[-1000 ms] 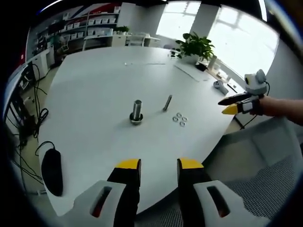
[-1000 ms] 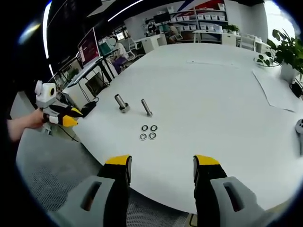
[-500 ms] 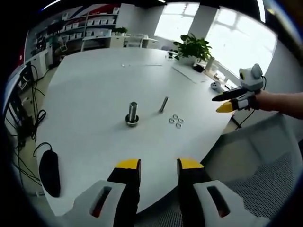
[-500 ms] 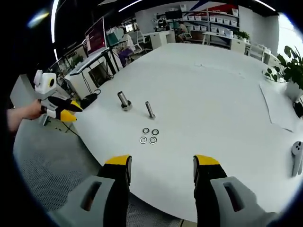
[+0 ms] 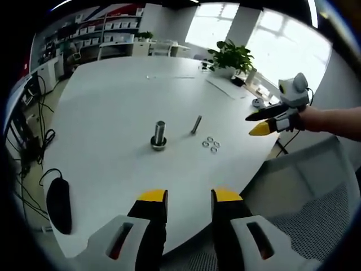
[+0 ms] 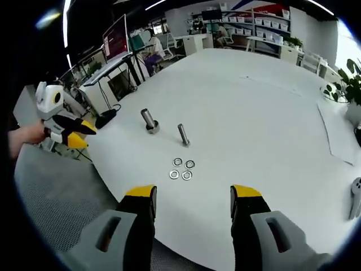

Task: Place the washer onto the threaded stud by aligning its center hole with the stud, sliding it down to the base, and recovering from edge contact or off-axis alignment until the washer reaches the visible bottom stop.

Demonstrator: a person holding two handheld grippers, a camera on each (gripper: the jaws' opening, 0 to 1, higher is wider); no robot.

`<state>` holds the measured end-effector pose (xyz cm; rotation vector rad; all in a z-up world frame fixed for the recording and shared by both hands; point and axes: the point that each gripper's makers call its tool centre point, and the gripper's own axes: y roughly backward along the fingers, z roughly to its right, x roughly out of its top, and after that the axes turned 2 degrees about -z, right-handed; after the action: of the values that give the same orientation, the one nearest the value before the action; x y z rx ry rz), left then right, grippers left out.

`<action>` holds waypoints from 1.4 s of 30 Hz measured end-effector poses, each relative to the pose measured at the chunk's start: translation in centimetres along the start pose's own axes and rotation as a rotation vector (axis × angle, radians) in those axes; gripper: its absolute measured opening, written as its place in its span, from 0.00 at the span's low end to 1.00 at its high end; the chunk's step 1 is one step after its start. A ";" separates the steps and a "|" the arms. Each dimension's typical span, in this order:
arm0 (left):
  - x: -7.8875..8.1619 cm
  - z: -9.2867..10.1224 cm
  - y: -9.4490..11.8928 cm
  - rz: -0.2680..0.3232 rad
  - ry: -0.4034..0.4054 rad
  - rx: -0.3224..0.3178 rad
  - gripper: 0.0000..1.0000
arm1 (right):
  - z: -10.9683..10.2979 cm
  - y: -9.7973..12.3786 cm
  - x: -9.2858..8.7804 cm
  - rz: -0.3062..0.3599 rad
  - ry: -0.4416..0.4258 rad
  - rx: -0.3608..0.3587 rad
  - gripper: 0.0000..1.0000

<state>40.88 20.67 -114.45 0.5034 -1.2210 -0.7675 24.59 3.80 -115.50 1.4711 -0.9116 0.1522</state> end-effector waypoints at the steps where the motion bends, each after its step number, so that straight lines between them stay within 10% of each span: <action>1: 0.0 0.0 0.0 -0.001 0.001 0.001 0.29 | 0.3 -0.4 0.0 -0.001 0.001 0.001 0.55; 42: -0.6 -0.3 0.2 -0.033 -0.002 0.002 0.29 | -1.2 -8.3 -1.6 -0.239 0.188 0.018 0.31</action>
<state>41.17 21.26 -114.75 0.5254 -1.2175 -0.7949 29.08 4.25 -122.74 1.5413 -0.5796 0.1199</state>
